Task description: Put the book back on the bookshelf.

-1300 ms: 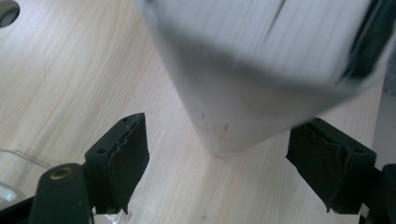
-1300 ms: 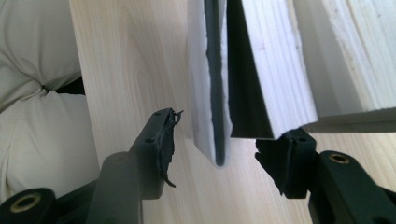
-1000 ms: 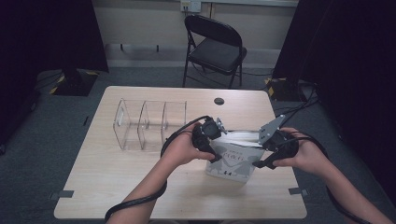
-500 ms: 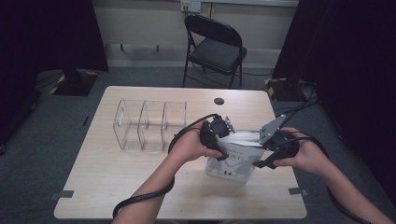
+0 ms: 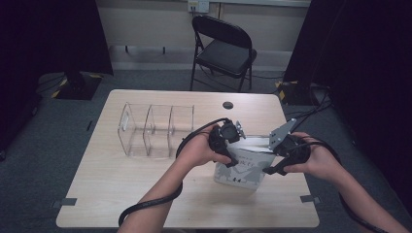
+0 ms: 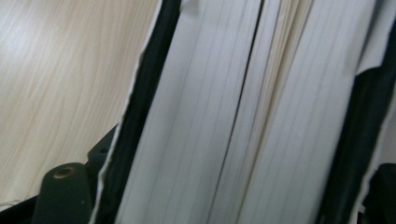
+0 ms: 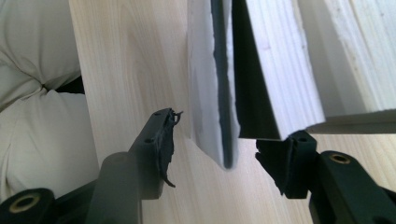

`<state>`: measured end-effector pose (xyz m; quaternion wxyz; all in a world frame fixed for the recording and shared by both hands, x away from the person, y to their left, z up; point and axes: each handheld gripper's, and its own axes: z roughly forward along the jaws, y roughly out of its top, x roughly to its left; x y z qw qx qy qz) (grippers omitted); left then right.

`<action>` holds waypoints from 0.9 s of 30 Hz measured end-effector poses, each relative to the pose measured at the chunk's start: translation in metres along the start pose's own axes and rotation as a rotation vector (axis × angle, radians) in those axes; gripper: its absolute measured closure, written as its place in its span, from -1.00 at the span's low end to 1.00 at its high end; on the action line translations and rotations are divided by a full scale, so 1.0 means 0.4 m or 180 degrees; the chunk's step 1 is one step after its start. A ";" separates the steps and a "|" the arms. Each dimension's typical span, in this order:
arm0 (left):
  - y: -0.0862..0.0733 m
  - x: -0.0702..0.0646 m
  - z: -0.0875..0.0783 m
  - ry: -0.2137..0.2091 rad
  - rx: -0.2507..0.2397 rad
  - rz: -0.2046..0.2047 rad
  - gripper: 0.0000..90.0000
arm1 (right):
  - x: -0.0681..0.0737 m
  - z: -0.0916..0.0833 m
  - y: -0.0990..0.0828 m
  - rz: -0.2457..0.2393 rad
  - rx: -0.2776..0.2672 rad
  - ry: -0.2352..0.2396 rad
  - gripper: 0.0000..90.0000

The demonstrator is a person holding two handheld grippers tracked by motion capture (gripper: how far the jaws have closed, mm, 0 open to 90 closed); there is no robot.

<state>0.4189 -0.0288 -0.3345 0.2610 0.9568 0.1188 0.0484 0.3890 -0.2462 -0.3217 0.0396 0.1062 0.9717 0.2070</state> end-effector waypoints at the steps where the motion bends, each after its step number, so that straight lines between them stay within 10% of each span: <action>1: 0.000 0.000 0.000 0.0000 0.0000 0.0000 -0.45 | 0.000 0.001 0.000 0.0004 -0.0002 0.0004 0.03; 8: 0.005 -0.029 -0.011 -0.0215 -0.0067 0.0079 0.06 | -0.007 -0.001 -0.010 0.0052 -0.0025 -0.0028 0.01; 27: 0.017 -0.044 -0.009 -0.0070 0.0050 0.0065 -0.01 | -0.016 0.007 -0.039 0.0146 -0.0019 -0.0013 0.00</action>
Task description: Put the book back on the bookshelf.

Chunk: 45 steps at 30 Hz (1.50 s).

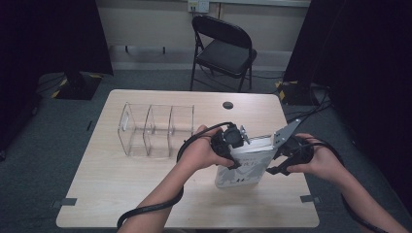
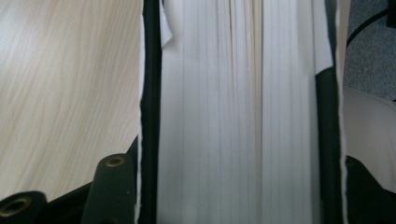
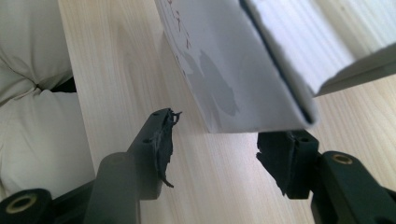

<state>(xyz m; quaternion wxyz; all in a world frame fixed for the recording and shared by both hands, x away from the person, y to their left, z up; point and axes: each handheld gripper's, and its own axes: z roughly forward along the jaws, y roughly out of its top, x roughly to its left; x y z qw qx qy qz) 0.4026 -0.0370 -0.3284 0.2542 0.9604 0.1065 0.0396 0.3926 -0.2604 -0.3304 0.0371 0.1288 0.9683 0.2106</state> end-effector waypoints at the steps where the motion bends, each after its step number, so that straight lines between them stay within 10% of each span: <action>1: 0.001 -0.001 0.000 0.0000 0.0000 -0.0002 -0.01 | -0.001 0.001 -0.003 -0.0018 -0.0012 -0.0003 0.00; 34: 0.083 0.002 0.048 0.0041 0.0234 -0.0005 -0.22 | -0.014 0.031 -0.044 0.0134 -0.0089 0.0011 -0.24; 45: 0.086 -0.007 0.035 -0.0001 0.0343 -0.0162 0.12 | -0.015 0.021 -0.058 0.0172 -0.0136 -0.0038 -0.24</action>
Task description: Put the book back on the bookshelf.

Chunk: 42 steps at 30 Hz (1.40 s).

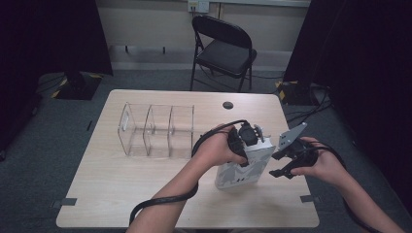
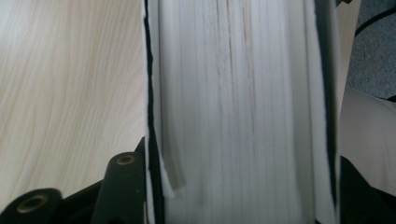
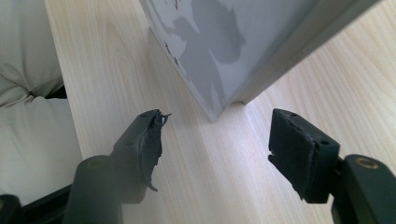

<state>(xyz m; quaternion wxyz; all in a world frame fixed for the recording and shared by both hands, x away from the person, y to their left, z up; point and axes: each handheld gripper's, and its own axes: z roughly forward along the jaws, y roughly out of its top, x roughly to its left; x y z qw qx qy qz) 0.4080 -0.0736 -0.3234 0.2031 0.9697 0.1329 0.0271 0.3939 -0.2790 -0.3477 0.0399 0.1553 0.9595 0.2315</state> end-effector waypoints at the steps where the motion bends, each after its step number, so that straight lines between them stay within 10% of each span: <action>1: -0.001 -0.003 0.000 0.0019 -0.0001 -0.0017 0.13 | -0.001 0.001 -0.002 0.0011 0.0005 -0.0001 -0.24; 31: -0.118 0.028 -0.066 0.0167 0.0087 -0.0706 0.17 | 0.005 0.111 -0.047 0.0283 -0.0213 -0.0105 -0.62; 42: -0.163 0.022 -0.077 0.0224 0.0038 -0.0656 0.17 | 0.020 0.200 -0.081 0.0519 -0.0351 -0.0175 -0.69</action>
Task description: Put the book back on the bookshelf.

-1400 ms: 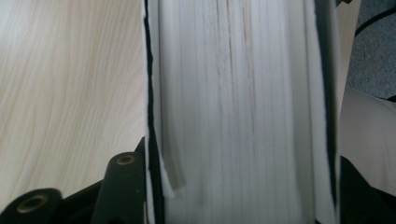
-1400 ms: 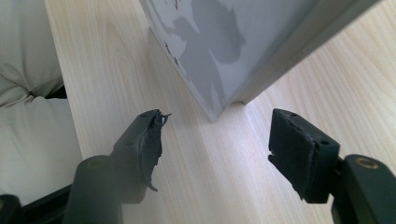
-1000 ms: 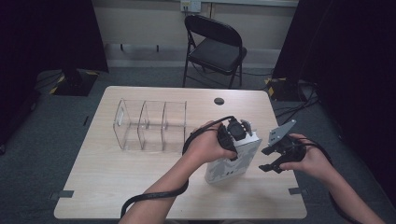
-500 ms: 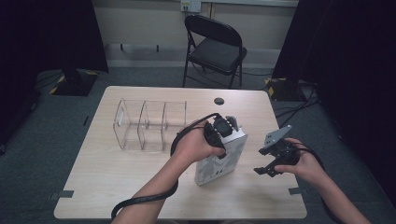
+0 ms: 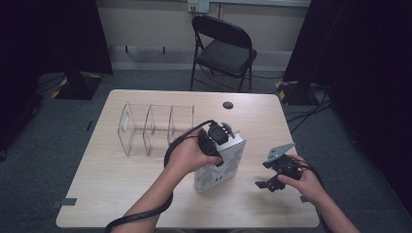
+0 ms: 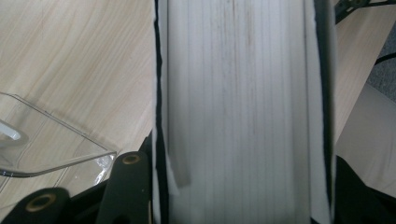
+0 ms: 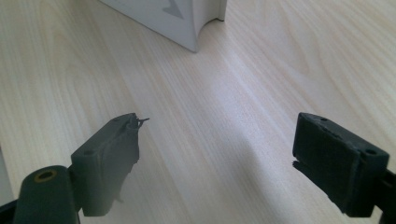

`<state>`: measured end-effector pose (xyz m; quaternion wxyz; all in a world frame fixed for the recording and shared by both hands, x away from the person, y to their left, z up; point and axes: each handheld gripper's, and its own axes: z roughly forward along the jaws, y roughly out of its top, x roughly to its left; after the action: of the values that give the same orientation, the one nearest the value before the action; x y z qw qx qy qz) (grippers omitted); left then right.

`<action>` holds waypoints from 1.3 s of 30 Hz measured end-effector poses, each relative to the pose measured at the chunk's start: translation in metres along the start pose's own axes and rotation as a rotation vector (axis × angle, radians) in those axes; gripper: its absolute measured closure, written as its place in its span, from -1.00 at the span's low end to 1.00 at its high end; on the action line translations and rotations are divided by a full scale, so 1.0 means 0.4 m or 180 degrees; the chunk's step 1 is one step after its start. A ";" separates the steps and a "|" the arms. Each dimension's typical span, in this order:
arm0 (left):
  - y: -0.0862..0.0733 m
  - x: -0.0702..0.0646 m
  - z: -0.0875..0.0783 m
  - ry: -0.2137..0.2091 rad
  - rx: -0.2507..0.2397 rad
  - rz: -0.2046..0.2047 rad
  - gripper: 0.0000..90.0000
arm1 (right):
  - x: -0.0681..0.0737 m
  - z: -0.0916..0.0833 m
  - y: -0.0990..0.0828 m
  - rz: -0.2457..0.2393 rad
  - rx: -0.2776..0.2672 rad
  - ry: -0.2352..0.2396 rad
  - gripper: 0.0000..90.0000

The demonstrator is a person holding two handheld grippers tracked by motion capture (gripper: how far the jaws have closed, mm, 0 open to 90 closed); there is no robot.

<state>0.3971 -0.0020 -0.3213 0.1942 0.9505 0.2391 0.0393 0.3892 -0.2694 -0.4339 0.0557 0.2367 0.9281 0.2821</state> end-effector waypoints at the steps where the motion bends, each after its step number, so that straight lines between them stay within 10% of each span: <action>1: -0.001 0.001 -0.001 -0.0003 0.0008 0.0015 0.17 | 0.001 0.005 -0.004 0.0043 -0.0019 0.0003 -0.69; 39: 0.003 0.007 0.028 -0.0021 0.0231 0.0005 -0.28 | 0.017 0.085 -0.083 0.0258 -0.0242 -0.0440 -0.69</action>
<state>0.4019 -0.0058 -0.3313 0.1604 0.9573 0.2389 0.0276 0.3777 -0.2736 -0.4803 0.1171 0.2907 0.9003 0.3022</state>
